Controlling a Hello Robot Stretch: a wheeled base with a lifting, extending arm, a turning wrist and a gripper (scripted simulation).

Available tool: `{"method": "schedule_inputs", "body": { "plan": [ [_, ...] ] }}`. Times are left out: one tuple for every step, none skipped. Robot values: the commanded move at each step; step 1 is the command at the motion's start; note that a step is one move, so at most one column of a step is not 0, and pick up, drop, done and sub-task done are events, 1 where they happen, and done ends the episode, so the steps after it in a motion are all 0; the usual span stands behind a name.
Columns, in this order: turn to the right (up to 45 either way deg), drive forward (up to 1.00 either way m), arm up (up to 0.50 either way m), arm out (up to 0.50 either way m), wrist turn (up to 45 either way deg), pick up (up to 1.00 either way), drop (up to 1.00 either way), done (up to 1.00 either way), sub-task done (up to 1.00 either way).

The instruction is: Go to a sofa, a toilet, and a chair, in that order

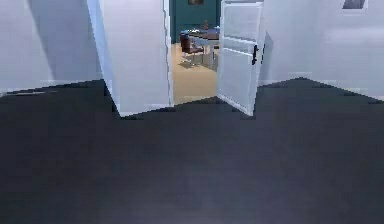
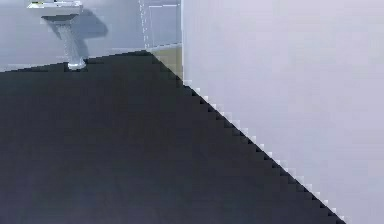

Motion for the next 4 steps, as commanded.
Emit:
{"method": "schedule_inputs", "body": {
  "plan": [
    [0.0, 1.0, 0.0, 0.0, 0.0, 0.0, 0.0, 0.0, 0.0],
    [0.0, 1.0, 0.0, 0.0, 0.0, 0.0, 0.0, 0.0, 0.0],
    [6.0, 0.0, 0.0, 0.0, 0.0, 0.0, 0.0, 0.0, 0.0],
    [0.0, 0.6, 0.0, 0.0, 0.0, 0.0, 0.0, 0.0, 0.0]
  ]
}}
